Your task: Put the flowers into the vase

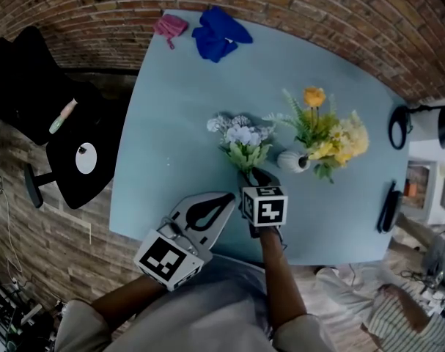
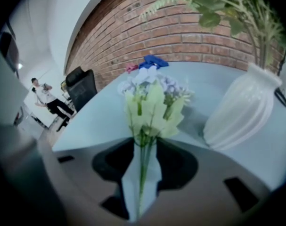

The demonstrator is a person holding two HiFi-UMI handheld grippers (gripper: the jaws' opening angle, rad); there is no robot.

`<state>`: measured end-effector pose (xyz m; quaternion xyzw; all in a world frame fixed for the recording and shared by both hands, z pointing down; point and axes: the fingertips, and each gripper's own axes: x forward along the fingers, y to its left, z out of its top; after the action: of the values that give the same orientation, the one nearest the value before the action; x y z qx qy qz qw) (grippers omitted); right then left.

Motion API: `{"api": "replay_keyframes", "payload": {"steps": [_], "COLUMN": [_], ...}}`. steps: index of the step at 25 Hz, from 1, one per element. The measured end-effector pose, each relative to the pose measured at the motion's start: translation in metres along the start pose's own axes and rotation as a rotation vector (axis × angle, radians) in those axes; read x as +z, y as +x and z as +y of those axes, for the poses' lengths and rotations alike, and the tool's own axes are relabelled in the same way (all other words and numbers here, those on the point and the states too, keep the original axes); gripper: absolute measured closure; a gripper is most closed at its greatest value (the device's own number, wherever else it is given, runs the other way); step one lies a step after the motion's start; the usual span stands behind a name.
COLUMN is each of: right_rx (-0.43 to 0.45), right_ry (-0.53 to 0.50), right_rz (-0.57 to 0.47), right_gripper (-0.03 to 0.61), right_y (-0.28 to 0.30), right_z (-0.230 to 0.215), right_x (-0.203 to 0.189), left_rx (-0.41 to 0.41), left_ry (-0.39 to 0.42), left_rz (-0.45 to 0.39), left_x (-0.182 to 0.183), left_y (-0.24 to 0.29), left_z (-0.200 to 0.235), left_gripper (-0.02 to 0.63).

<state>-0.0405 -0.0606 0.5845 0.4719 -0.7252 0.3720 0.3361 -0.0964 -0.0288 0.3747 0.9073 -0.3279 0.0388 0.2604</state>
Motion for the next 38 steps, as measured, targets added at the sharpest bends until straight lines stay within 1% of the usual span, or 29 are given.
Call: {"api": "replay_keyframes", "payload": {"steps": [5, 13, 15, 18, 20, 24, 28, 31, 35, 38], "right_rx": [0.019, 0.027, 0.019, 0.006, 0.018, 0.058, 0.080, 0.108, 0.149, 0.189], "right_ry": [0.026, 0.045, 0.031, -0.017, -0.021, 0.025, 0.033, 0.065, 0.092, 0.127], "right_rz": [0.044, 0.085, 0.101, 0.135, 0.143, 0.130, 0.112, 0.081, 0.043, -0.006], "right_gripper": [0.418, 0.452, 0.458, 0.472, 0.485, 0.507, 0.517, 0.520, 0.523, 0.525], "right_y": [0.007, 0.021, 0.023, 0.025, 0.025, 0.024, 0.020, 0.014, 0.005, -0.004], "right_z": [-0.002, -0.004, -0.005, -0.007, -0.007, -0.006, -0.002, 0.002, 0.012, 0.021], "right_x": [-0.002, -0.003, -0.004, -0.004, -0.003, -0.003, -0.001, 0.002, 0.001, 0.004], "left_rx": [0.004, 0.004, 0.007, 0.008, 0.005, -0.007, 0.002, 0.000, -0.012, -0.018], "left_ry": [-0.001, -0.004, -0.005, -0.004, -0.003, 0.013, -0.004, -0.002, 0.035, 0.027], "left_rz": [-0.001, -0.006, -0.008, -0.011, -0.015, -0.022, -0.027, -0.031, -0.033, -0.032], "left_x": [0.000, 0.000, 0.000, 0.000, 0.000, -0.001, 0.002, 0.002, -0.001, -0.001], "left_y": [-0.002, -0.003, -0.004, -0.004, -0.005, -0.008, -0.010, -0.012, -0.014, -0.016], "left_z": [0.001, 0.001, 0.001, 0.002, 0.001, -0.001, 0.000, 0.000, -0.001, -0.004], "left_gripper": [0.598, 0.598, 0.598, 0.598, 0.598, 0.598, 0.598, 0.598, 0.598, 0.598]}}
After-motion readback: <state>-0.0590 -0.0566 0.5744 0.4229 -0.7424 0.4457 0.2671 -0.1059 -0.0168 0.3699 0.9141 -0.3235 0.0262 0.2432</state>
